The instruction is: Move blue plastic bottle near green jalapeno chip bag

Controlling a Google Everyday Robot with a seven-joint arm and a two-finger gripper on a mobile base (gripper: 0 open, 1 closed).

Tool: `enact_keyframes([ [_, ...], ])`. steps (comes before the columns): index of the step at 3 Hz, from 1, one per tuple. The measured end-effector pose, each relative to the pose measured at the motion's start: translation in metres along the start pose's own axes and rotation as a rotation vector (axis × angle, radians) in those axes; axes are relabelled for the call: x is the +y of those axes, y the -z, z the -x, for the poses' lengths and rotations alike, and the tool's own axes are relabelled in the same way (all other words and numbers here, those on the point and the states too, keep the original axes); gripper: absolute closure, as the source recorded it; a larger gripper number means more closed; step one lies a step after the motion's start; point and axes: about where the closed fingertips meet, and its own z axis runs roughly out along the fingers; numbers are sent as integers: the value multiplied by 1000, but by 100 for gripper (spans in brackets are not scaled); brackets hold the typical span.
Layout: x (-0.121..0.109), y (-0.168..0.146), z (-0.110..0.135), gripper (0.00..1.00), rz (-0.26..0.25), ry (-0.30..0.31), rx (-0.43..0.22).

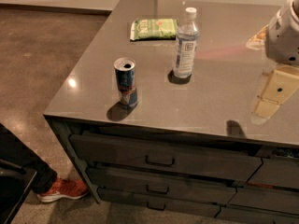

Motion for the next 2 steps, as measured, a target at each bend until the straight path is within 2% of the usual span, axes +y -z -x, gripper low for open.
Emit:
enact_keyframes([
  [2,-17,-3,10,0,-14,-36,-54],
])
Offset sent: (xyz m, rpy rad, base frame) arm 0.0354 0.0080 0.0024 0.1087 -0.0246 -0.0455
